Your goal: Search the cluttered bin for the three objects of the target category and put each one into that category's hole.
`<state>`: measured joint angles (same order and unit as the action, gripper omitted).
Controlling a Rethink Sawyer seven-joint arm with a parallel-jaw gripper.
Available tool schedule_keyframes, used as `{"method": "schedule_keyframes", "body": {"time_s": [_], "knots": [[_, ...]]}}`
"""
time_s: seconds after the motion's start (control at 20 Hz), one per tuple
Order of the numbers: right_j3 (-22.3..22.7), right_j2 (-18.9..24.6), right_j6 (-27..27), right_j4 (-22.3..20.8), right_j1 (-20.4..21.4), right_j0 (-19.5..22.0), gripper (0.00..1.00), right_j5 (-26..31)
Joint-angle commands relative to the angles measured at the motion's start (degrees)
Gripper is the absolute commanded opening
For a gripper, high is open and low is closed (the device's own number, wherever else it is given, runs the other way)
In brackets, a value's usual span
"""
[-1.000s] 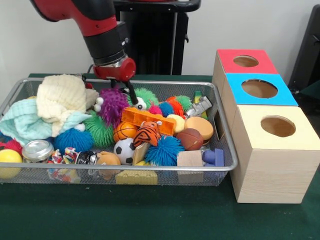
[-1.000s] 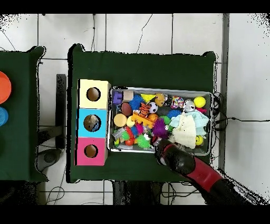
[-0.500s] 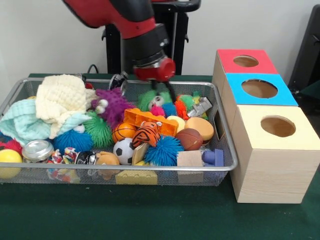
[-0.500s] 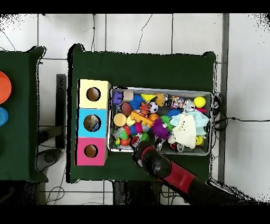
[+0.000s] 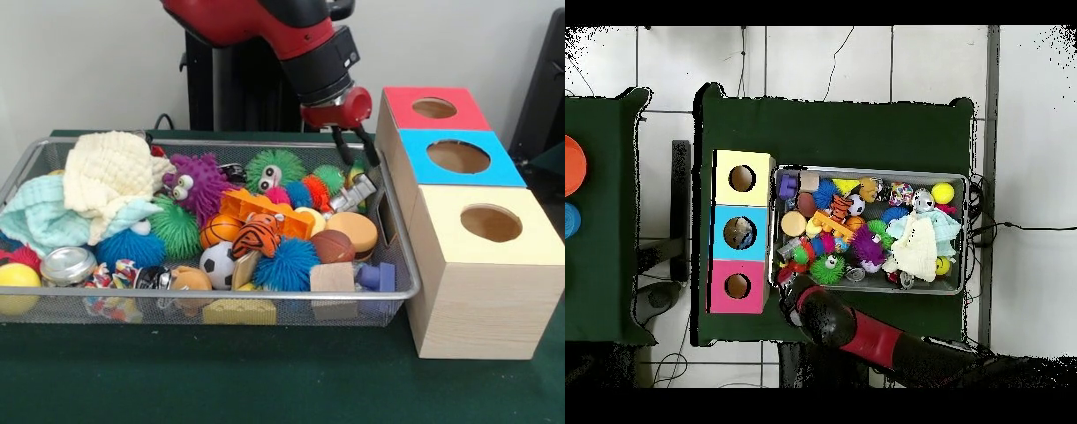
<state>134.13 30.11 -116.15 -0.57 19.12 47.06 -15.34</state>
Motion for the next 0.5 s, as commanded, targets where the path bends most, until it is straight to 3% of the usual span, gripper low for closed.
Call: {"method": "schedule_keyframes", "body": {"time_s": [0.05,0.5], "knots": [[2.9,2.8,-14.8,4.2,-3.0,-0.1,1.0,5.0],[-0.4,0.9,-9.3,3.5,-0.9,1.3,1.0,11.5]]}}
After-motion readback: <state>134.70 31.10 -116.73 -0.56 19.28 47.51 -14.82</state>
